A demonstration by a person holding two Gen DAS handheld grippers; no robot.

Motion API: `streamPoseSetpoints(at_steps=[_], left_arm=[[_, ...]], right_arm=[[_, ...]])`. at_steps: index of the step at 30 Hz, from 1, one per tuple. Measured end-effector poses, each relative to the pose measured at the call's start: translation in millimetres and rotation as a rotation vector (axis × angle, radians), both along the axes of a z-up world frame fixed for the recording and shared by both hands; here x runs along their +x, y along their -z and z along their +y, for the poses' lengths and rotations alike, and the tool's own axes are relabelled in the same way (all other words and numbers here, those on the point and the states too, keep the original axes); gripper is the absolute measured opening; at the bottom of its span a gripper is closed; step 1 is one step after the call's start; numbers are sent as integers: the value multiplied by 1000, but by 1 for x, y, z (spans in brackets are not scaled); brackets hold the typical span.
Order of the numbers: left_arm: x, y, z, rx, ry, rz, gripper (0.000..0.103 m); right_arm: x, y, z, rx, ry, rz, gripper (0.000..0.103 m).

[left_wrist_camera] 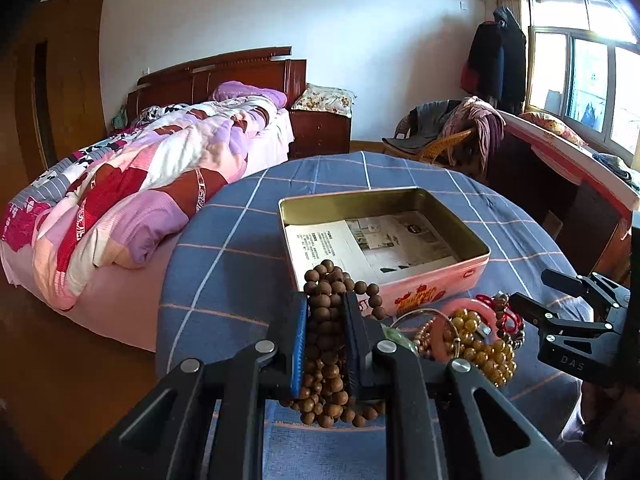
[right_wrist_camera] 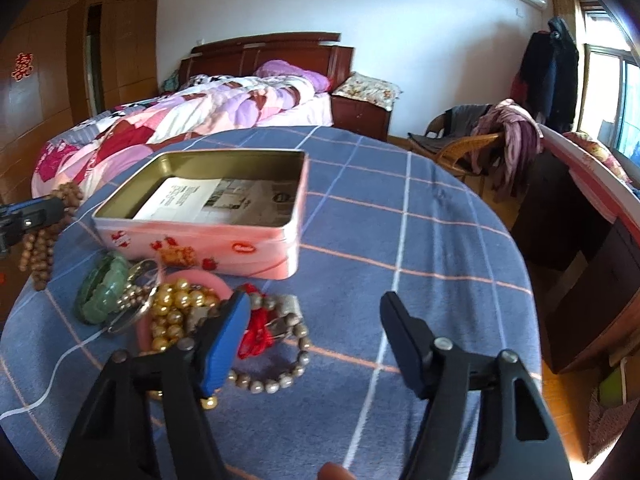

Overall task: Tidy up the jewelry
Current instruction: 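Grasp the brown wooden bead strand with the left tool while the right tool grasps the grey bead bracelet, then carry both bead strands into the pink tin and open both tools to release them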

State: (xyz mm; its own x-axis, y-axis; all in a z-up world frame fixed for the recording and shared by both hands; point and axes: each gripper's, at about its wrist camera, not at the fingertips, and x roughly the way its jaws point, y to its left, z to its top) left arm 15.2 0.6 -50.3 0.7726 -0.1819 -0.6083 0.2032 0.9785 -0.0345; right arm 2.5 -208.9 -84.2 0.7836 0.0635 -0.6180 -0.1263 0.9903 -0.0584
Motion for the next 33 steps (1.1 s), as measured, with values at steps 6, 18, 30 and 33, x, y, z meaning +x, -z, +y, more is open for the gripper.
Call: streamPoseSetpoints(at_steps=[6,18,30,33], left_arm=[[1,1,1,-6,-1,6,17],[4,6,0,-4,18,17,17],[0,2,0,-14,19,-9,17],[-1,-1,2,-21,14,-20,17]], right_arm=[[3,1,-1,12,-26,23,50],[7,13,-1,1,-94,90,14],[0,-11,-1,15,-105,9,11],[0,-15,2,21,-111,-4,11]])
